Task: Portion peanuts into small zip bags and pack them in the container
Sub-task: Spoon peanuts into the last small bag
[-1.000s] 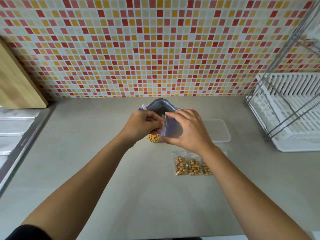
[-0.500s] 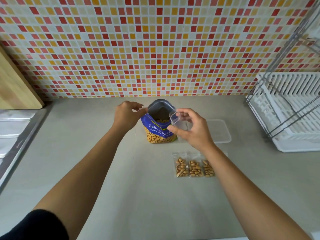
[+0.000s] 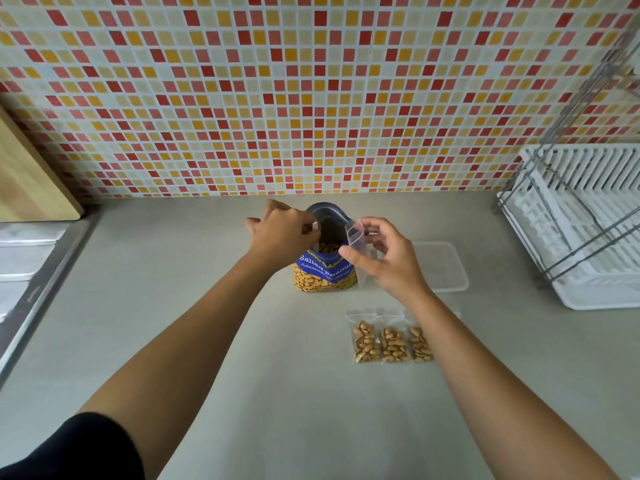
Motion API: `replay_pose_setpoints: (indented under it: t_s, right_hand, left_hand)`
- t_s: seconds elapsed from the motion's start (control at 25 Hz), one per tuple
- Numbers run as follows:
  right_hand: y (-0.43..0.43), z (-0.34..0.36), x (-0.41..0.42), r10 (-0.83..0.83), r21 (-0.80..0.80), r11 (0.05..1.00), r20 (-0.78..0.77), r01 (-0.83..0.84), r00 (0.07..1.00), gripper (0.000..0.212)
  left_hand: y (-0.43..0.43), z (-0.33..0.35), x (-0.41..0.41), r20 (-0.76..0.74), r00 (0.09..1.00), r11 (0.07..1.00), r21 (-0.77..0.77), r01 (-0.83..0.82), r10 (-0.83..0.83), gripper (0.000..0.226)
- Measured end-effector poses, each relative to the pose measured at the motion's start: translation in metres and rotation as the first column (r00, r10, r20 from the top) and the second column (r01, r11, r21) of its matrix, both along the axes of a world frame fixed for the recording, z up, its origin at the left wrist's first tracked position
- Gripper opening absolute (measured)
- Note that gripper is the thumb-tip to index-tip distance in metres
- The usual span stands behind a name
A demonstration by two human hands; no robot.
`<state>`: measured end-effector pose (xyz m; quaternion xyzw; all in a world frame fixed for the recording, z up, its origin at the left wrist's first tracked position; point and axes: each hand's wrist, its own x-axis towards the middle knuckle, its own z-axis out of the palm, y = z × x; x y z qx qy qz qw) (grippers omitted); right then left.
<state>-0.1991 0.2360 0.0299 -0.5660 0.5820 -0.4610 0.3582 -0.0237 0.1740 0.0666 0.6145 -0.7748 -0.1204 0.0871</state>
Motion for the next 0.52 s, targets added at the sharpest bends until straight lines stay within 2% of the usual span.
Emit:
replay_pose_setpoints:
  t_s: [0.08,0.16,0.28,0.52]
  right_hand:
    - [0.000,0.001,-0.001,0.011,-0.002,1.000,-0.013,-0.011,1.000,0.056]
    - [-0.001,0.001,-0.003,0.014,-0.007,1.000,-0.022,-0.014,1.000,0.053]
    - [-0.001,0.002,-0.005,0.030,0.008,1.000,-0.008,-0.030,1.000,0.050]
    - [-0.001,0.003,-0.006,0.079,0.036,0.996,-0.002,-0.079,0.997,0.053]
  left_hand:
    - [-0.003,0.004,0.003,-0.014,0.998,0.996,-0.073,-0.059,0.058,0.028]
    - [-0.006,0.006,0.003,0.055,0.994,0.988,-0.127,-0.084,0.092,0.028]
    - [-0.005,0.005,-0.007,0.128,0.987,0.994,0.045,-0.098,0.092,0.028]
    - [-0.020,-0.006,-0.008,-0.191,0.958,0.967,0.185,-0.178,0.213,0.023]
